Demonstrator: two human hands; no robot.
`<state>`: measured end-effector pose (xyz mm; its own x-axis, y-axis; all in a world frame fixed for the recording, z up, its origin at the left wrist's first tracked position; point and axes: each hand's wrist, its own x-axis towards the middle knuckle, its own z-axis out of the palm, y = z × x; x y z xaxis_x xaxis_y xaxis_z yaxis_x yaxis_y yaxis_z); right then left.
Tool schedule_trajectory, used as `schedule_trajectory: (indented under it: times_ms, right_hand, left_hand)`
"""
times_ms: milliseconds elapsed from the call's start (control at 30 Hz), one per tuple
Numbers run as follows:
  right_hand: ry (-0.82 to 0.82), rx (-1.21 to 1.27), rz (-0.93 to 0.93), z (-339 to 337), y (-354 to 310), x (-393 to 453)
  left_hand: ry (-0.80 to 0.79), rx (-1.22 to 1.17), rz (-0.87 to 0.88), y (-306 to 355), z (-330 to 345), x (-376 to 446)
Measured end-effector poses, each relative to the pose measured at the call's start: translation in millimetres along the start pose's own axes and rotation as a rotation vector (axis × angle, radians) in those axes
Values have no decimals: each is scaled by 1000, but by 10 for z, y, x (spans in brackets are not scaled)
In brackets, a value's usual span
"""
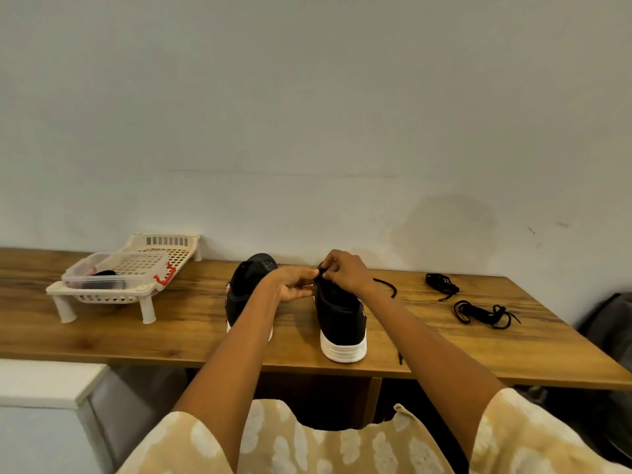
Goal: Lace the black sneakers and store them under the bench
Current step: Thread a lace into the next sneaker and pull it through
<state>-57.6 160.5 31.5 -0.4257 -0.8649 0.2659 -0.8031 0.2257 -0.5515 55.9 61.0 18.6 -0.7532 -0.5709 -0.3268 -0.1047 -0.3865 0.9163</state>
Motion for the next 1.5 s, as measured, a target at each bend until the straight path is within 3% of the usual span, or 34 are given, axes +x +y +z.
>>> schedule_trajectory:
  times_ms: [300,400,633,733,833,933,1033,1133,1300,1500]
  right_hand:
    - [-75,-71,-54,-93,-39,90]
    - [-94,-6,-3,-116,-38,94]
    - [-257,86,71,-230,-97,214]
    - [-238,157,65,-259,-119,218]
    - [-107,143,-12,-283,-185,257]
    - [104,332,-49,-426,-378,365]
    - [227,541,-80,-722,-637,505]
    - [255,607,-123,-933,-806,575]
    - [332,865,-103,-959,-839,594]
    - [263,873,-22,-869,-638,521]
  left_hand:
    - [12,180,121,-22,25,-38]
    - [124,370,268,-119,42,-33]
    - [378,522,525,-74,108,62]
    - [427,520,670,112,146,55]
    - [463,471,753,242,188,29]
    - [366,224,618,199,199,-17]
    - [240,346,457,9,150,0]
    - [206,403,497,-110,182,2]
    - [263,-108,419,95,220,6]
    - [257,-373,397,170,145,-50]
